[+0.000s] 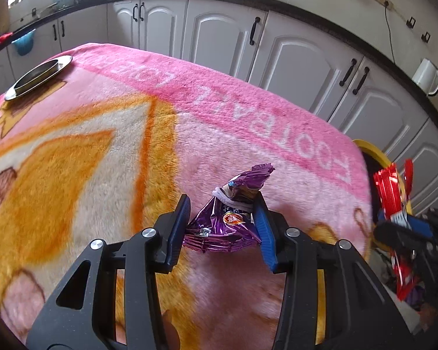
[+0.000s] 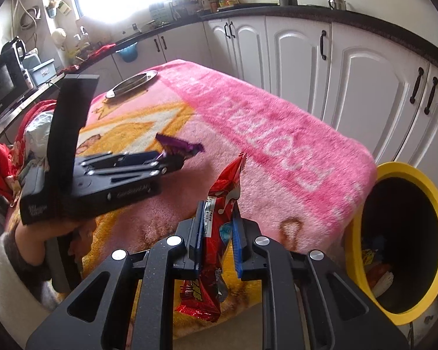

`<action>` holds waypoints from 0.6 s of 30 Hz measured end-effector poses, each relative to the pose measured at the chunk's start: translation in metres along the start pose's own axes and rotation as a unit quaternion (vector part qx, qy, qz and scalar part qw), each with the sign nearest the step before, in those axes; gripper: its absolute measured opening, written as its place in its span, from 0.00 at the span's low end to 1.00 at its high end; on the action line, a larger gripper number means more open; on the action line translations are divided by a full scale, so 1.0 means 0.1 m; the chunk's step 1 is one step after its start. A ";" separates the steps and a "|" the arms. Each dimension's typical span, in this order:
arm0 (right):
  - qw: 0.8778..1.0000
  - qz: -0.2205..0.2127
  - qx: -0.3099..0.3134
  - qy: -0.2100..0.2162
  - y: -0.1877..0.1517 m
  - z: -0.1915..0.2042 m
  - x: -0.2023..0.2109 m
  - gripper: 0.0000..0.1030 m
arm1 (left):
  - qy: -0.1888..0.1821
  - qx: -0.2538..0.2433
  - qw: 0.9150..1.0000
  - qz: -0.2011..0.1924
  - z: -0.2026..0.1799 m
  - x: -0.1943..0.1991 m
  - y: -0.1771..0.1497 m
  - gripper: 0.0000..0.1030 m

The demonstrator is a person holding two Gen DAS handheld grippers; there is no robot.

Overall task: Collect trash
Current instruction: 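Carry the purple wrapper and red candy tube over the yellow bin with both tools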

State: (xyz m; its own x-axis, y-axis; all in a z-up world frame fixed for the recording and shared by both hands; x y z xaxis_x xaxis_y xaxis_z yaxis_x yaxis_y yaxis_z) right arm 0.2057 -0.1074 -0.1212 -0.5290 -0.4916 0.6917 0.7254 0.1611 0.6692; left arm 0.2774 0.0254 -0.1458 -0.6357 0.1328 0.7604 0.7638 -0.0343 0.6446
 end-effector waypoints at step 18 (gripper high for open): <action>0.997 -0.063 -0.019 -0.045 0.13 -0.54 0.75 0.15 | -0.043 -0.031 0.997 -0.057 -0.78 0.54 0.22 0.35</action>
State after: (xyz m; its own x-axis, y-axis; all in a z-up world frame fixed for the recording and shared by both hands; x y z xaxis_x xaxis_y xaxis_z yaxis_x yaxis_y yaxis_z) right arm 0.1990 -0.1885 -0.0752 -0.6528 -0.4261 0.6263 0.6663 0.0702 0.7423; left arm 0.2517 -0.0450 -0.0842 -0.7043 0.2245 0.6734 0.6768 -0.0741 0.7325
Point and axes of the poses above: each gripper's, at about its wrist camera, not at the fingertips, and x roughly against the way its jaws point, z to its left, y to its top, the point moved 7 cm from there along -x, roughly the way its jaws point, and after that the axes turned 8 degrees about y, right-handed, at the moved point
